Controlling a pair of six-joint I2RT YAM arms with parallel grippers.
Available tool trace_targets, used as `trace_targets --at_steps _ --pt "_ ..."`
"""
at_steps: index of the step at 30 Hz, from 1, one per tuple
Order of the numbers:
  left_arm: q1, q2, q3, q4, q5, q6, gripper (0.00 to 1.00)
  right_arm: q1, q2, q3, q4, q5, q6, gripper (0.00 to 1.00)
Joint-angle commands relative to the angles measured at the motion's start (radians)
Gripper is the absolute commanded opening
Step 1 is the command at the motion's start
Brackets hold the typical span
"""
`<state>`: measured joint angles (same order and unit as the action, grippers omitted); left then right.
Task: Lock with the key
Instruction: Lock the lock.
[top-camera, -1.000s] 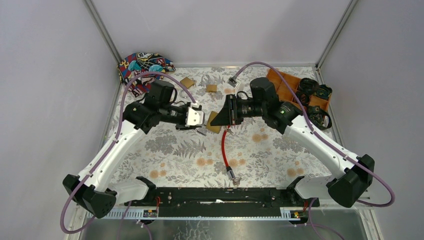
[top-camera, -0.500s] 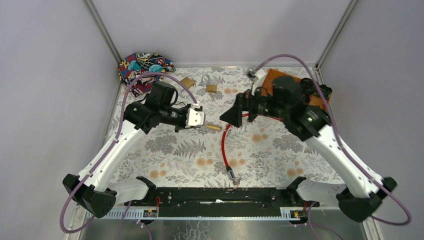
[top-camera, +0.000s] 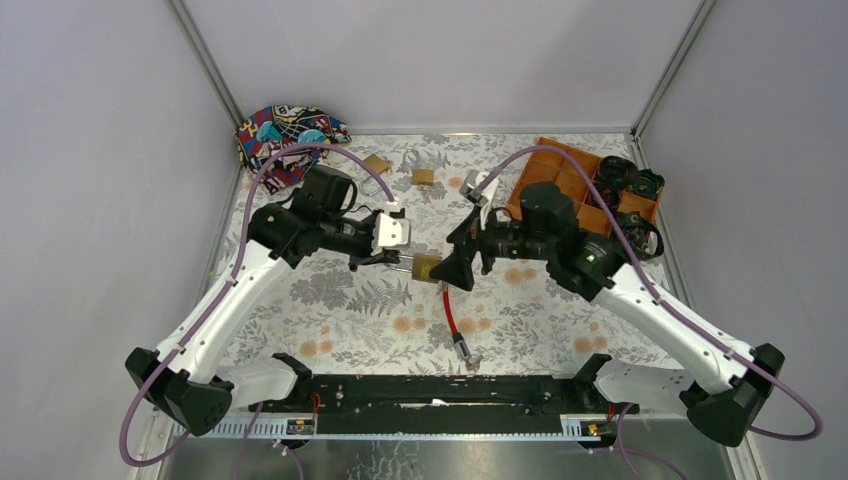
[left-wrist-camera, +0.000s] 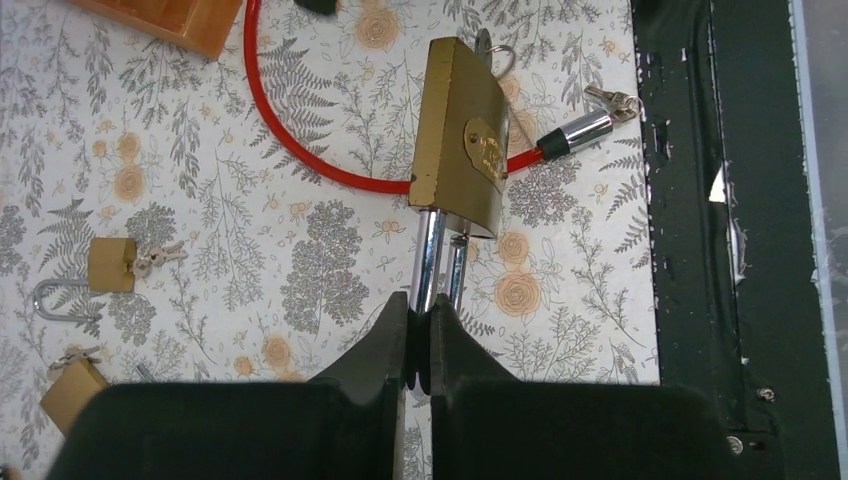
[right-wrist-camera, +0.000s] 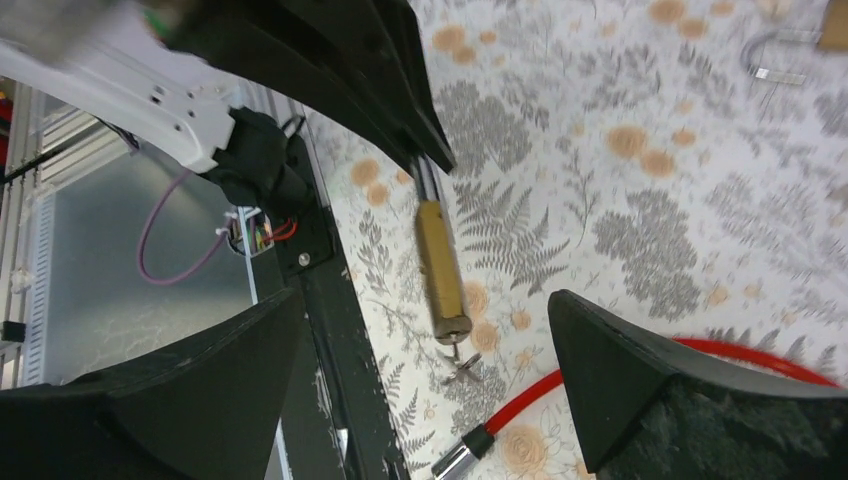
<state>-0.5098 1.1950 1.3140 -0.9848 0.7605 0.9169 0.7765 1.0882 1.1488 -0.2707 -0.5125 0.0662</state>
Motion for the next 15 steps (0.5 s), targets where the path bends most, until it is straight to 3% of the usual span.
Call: trace_targets --at_steps 1,4,8,12,15 --pt "0.001 -0.035 0.056 0.072 0.089 -0.050 0.00 0.005 0.022 -0.052 0.130 0.007 0.043 0.99" --pt "0.001 -0.041 0.060 0.090 0.108 -0.090 0.00 0.005 0.014 -0.124 0.245 -0.022 0.078 0.89" --pt "0.001 -0.055 0.050 0.126 0.122 -0.156 0.00 0.005 -0.008 -0.220 0.423 -0.050 0.148 0.67" --pt "0.001 -0.065 0.038 0.157 0.143 -0.206 0.00 0.005 -0.011 -0.280 0.508 -0.047 0.206 0.61" --pt "0.001 -0.067 0.037 0.170 0.159 -0.231 0.00 0.005 -0.004 -0.281 0.520 -0.049 0.228 0.42"
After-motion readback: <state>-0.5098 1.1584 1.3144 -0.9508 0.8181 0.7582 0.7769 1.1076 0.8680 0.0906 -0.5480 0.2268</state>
